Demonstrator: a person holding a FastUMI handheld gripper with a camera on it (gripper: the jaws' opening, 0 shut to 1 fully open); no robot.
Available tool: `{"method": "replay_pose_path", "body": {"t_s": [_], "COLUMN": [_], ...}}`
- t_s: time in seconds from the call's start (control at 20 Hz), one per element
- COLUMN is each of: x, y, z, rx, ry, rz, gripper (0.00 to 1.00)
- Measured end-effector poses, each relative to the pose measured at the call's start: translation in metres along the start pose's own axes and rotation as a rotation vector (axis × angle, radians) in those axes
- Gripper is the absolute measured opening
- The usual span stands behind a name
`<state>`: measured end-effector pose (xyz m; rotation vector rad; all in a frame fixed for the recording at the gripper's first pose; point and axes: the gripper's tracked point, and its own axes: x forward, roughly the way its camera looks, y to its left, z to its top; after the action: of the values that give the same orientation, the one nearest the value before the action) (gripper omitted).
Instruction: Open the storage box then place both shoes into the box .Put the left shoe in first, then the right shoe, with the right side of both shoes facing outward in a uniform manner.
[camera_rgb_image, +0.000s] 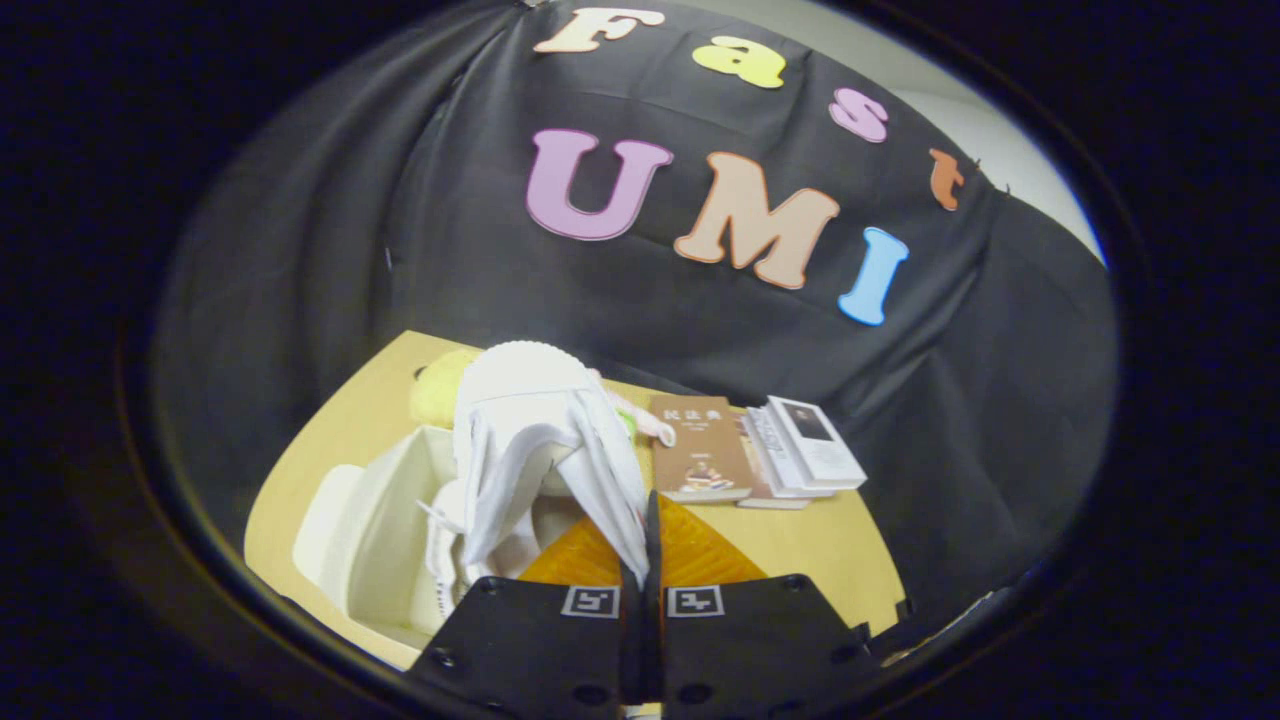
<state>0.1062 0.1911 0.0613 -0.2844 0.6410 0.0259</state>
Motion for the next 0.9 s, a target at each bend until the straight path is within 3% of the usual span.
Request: {"method": "replay_pose_path", "body": {"t_s": [0.3, 0.55, 0.9], "x": [0.006, 0.029, 0.064], "y": [0.054, 0.073, 0.045], "z": [-0.008, -0.035, -0.085], "rx": [0.054, 0.041, 0.078], "ry": [0.033, 0.096, 0.224], "rz": [0.113, 0.139, 0.055], "gripper": [0.03, 0.04, 0.04]}}
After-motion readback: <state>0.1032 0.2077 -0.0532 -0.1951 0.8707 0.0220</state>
